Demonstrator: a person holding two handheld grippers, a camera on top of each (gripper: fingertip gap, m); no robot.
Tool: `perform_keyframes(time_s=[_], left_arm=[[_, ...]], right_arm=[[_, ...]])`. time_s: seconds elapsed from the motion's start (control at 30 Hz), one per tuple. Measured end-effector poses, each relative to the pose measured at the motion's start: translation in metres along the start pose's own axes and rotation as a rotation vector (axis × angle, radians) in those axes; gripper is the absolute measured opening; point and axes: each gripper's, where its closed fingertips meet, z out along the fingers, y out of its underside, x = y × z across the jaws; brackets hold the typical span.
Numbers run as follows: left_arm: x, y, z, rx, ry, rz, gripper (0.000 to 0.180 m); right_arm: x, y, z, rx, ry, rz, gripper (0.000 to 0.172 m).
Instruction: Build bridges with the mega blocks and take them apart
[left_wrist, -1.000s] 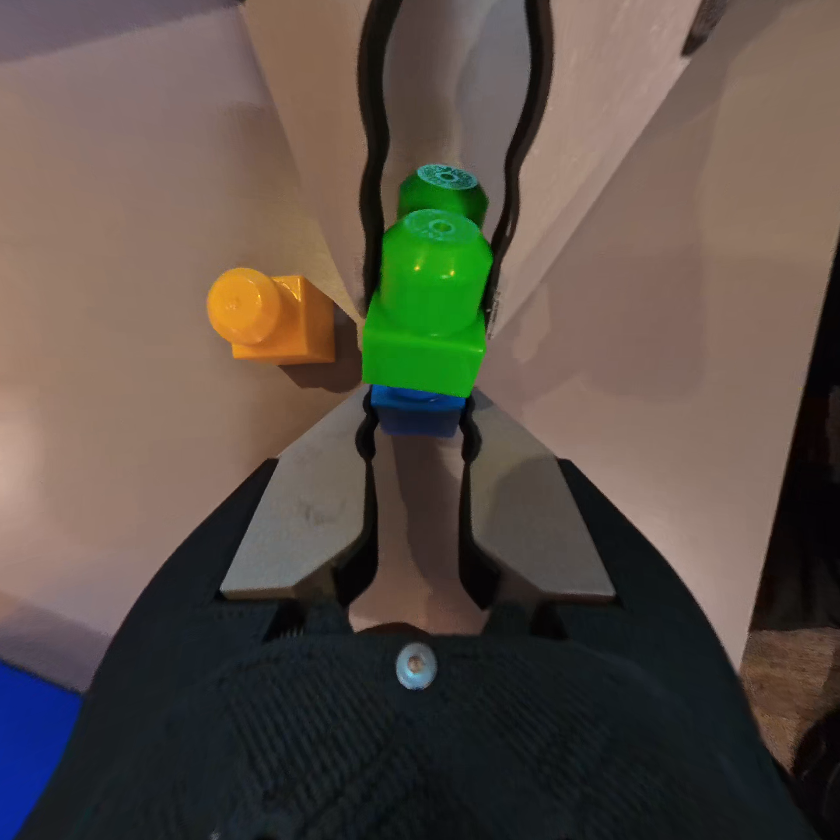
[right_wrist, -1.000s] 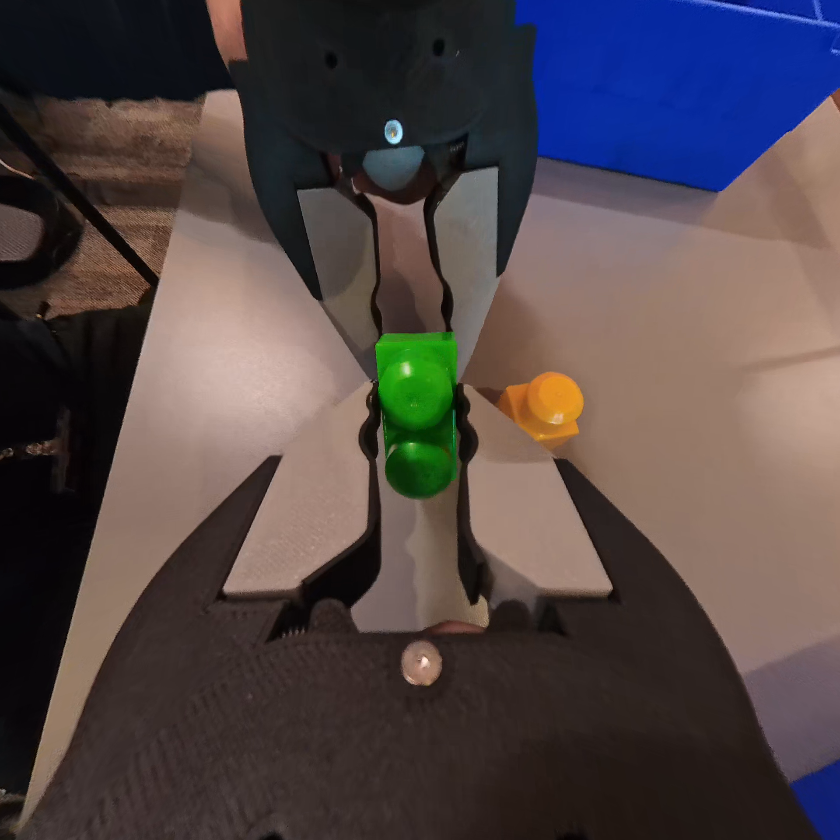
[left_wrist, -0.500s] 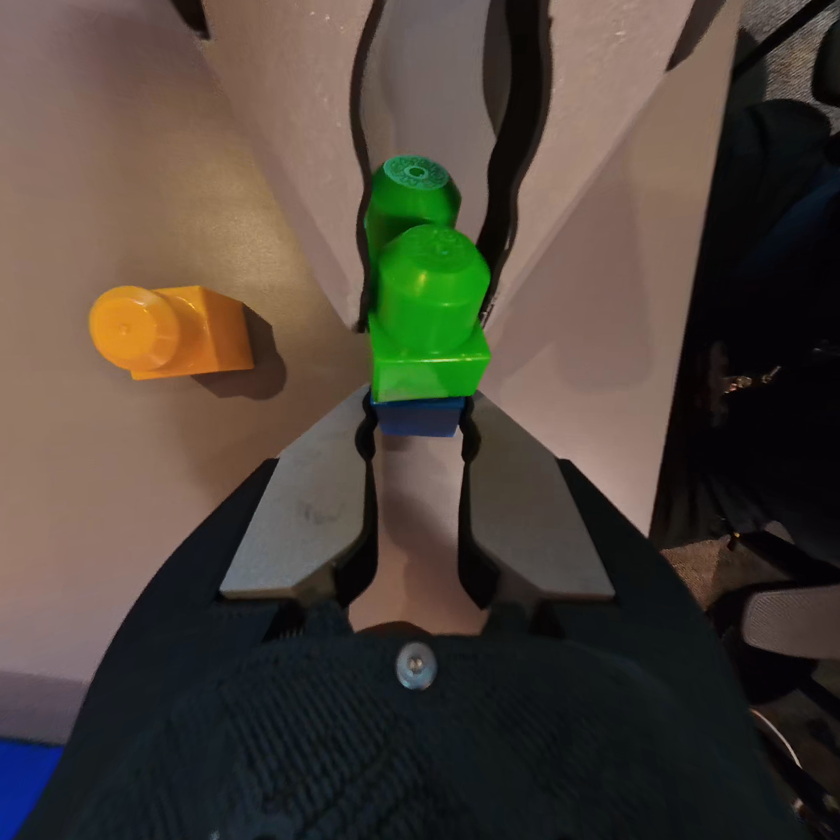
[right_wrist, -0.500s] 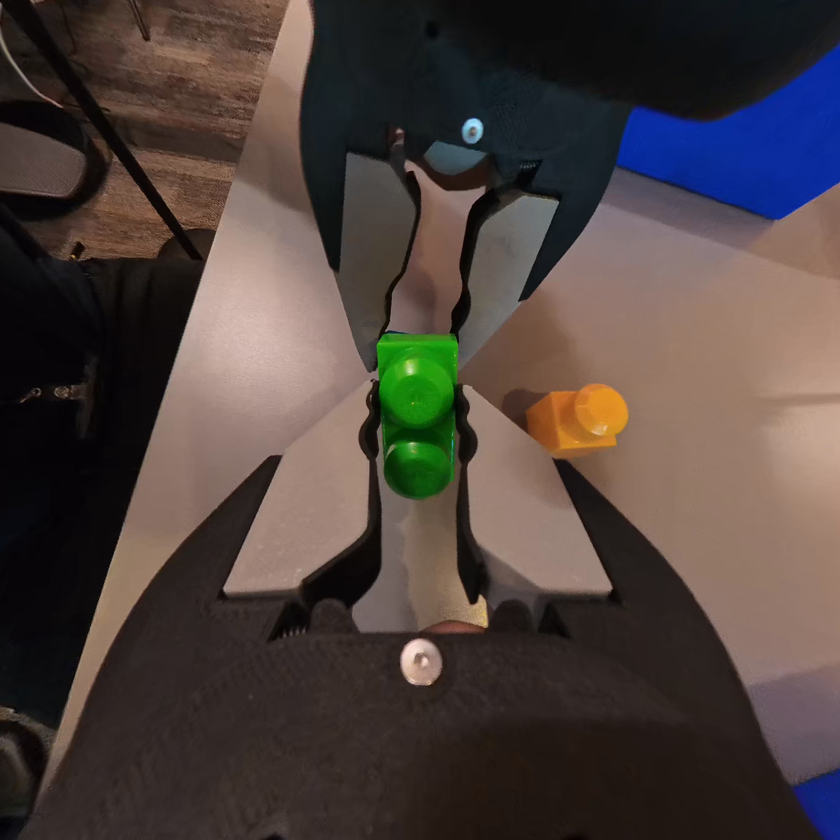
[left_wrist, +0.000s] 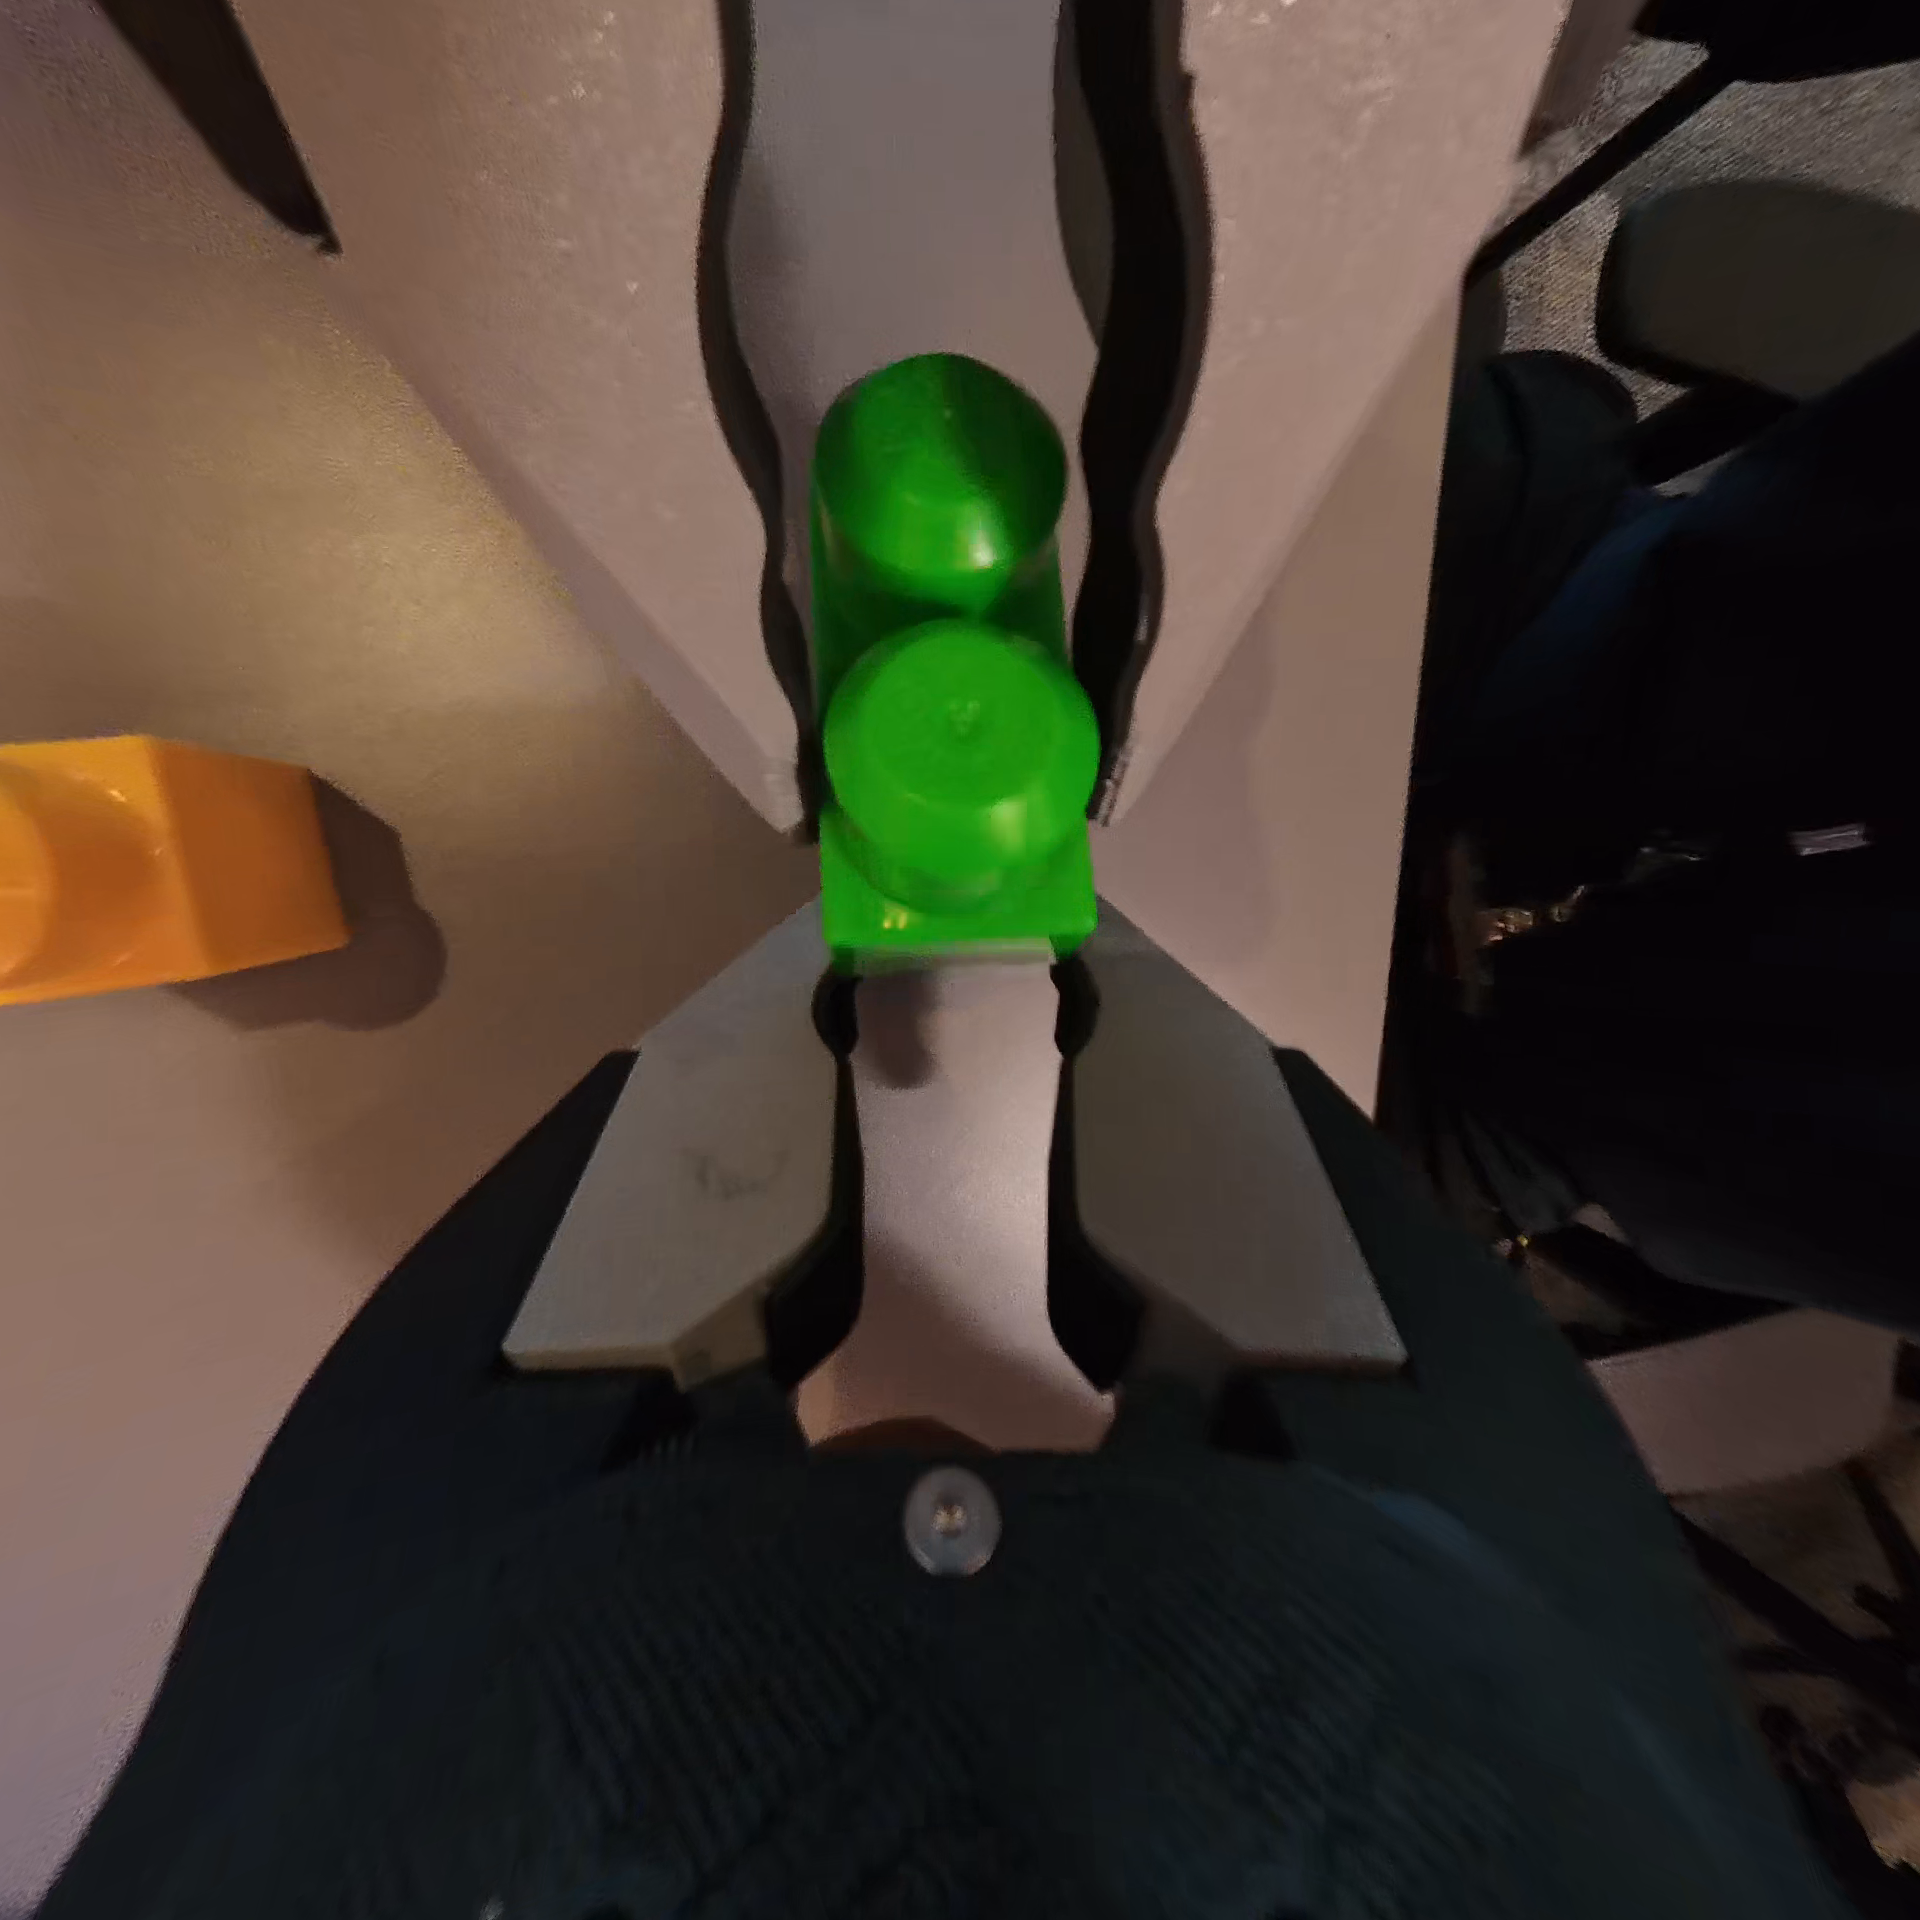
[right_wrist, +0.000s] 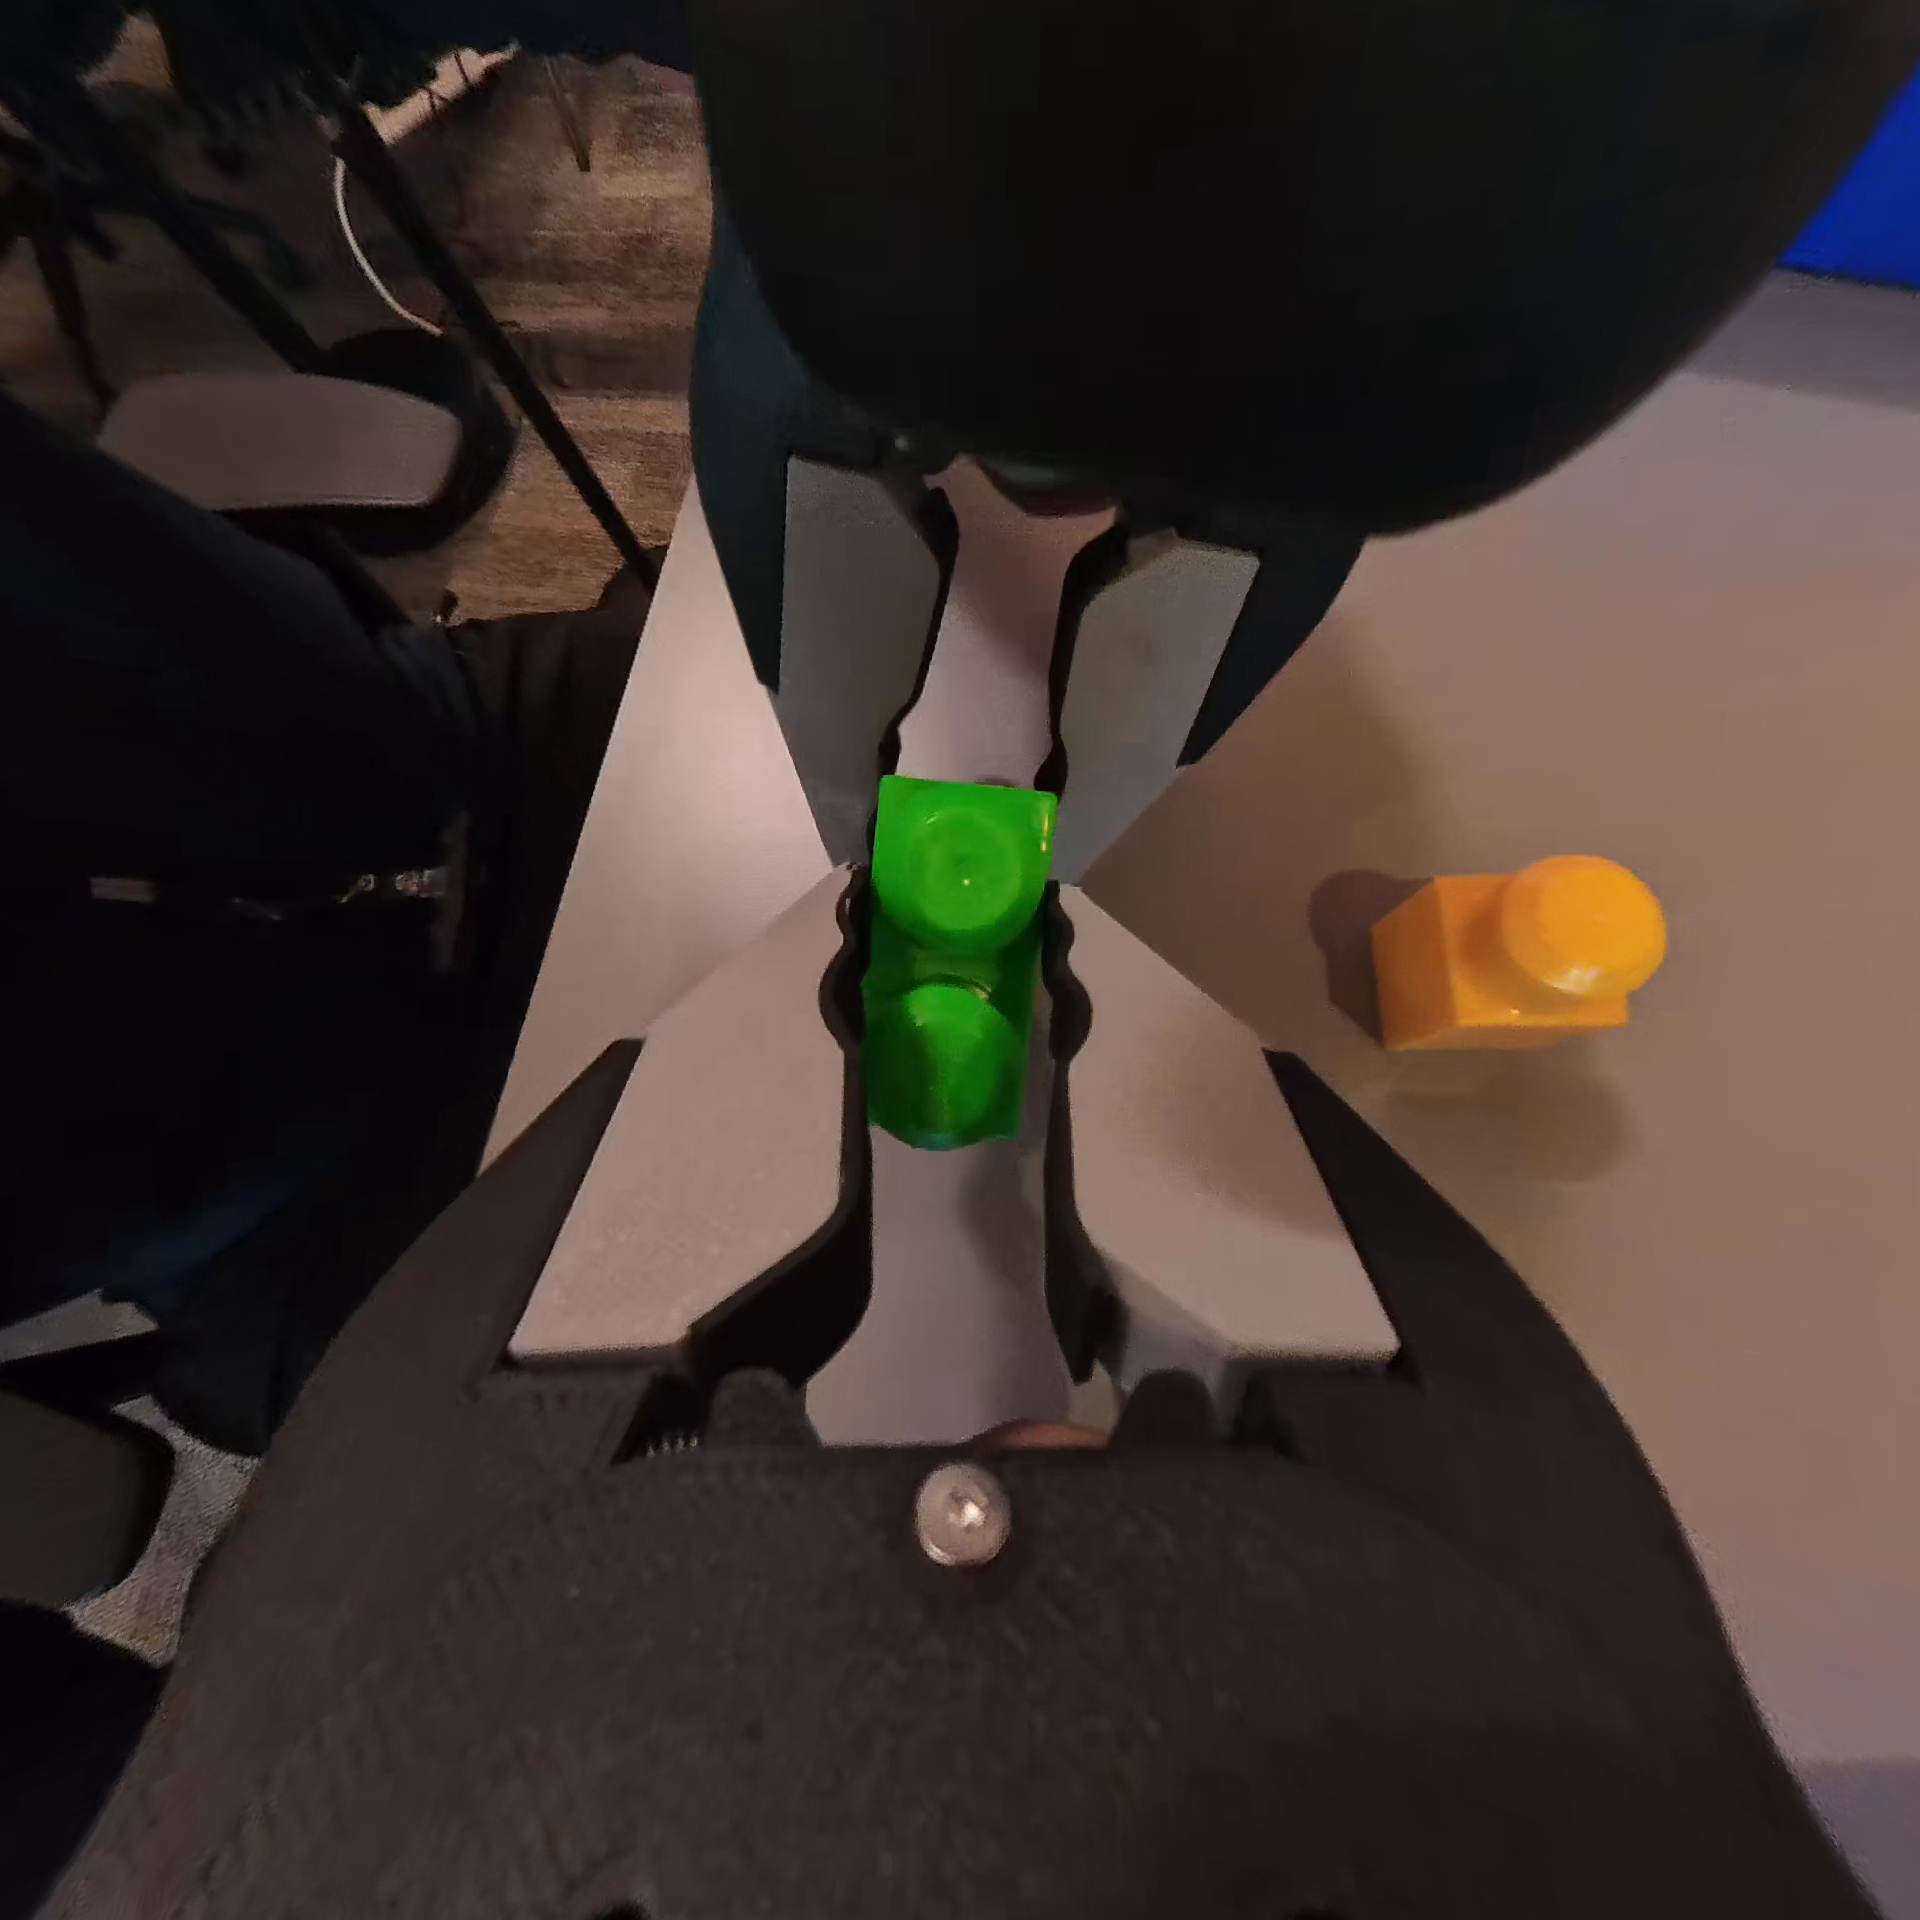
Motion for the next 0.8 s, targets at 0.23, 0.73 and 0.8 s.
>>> perform_keyframes(time_s=[0.23, 0.73, 0.8], left_arm=[[0.001, -0.001, -0.007, 0.036, 0.011, -0.021, 0.033], [-0.022, -0.051, -0.08, 0.51, -0.029, -0.09, 0.034], [-0.028, -0.048, -0.081, 0.499, -0.067, -0.086, 0.034]], right_arm=[[0.0, 0.009, -0.001, -0.046, 0.007, -0.006, 0.029], [0.027, -0.026, -0.045, 0.295, 0.049, 0.108, 0.03], [0.034, -0.027, -0.043, 0.32, 0.05, 0.155, 0.031]])
